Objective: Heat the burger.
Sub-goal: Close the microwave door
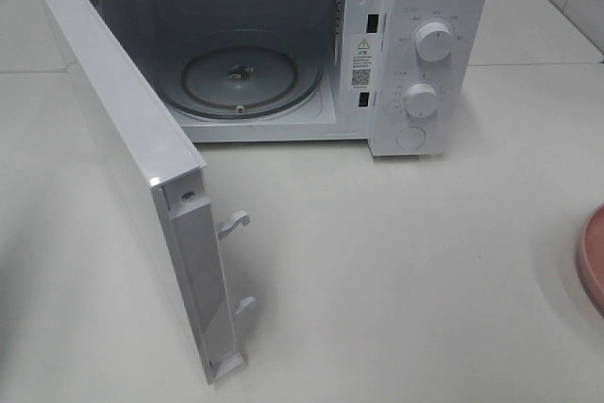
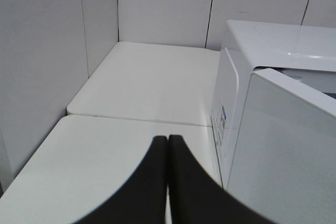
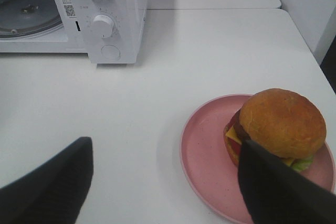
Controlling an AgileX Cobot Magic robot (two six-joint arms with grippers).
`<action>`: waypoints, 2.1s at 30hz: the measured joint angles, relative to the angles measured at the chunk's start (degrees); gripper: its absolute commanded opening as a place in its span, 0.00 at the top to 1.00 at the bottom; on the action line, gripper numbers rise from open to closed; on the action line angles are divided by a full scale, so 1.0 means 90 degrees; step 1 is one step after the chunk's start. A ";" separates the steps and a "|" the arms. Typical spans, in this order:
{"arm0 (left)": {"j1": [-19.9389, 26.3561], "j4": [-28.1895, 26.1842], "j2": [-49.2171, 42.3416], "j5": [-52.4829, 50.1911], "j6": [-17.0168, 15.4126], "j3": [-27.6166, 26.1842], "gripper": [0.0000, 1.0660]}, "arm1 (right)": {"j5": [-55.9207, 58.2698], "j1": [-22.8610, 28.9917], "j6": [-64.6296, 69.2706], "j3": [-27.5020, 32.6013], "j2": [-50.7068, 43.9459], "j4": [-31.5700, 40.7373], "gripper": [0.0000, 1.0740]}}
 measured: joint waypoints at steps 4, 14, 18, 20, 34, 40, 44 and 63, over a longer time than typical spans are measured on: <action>-0.0019 0.0420 0.1114 -0.1292 -0.0337 0.0045 1.00 | 0.0000 0.0000 0.0000 0.0000 0.0000 0.0000 0.29; -0.0707 0.1967 0.3782 -0.2858 -0.0713 -0.0312 1.00 | 0.0000 0.0000 0.0000 0.0000 0.0000 0.0000 0.29; -0.1025 0.1980 0.4246 -0.2922 -0.0713 -0.0624 1.00 | 0.0000 0.0000 0.0000 0.0000 0.0000 0.0000 0.29; -0.1222 0.1993 0.4552 -0.2935 -0.0713 -0.0840 1.00 | 0.0000 0.0000 0.0000 0.0000 0.0000 0.0000 0.29; -0.2279 0.1891 0.5838 -0.2941 -0.0719 -0.1993 1.00 | 0.0000 0.0000 0.0000 0.0000 0.0000 0.0006 0.29; -0.2871 0.1623 0.6455 -0.2967 -0.0719 -0.2687 1.00 | 0.0000 0.0000 0.0000 0.0000 0.0000 0.0006 0.29; -0.3291 0.1343 0.6946 -0.2776 -0.0713 -0.3279 1.00 | 0.0000 0.0000 0.0000 0.0000 0.0000 0.0006 0.29; -0.4304 0.1140 0.8550 -0.1725 -0.0707 -0.5698 1.00 | 0.0000 0.0000 0.0000 0.0000 0.0000 0.0006 0.29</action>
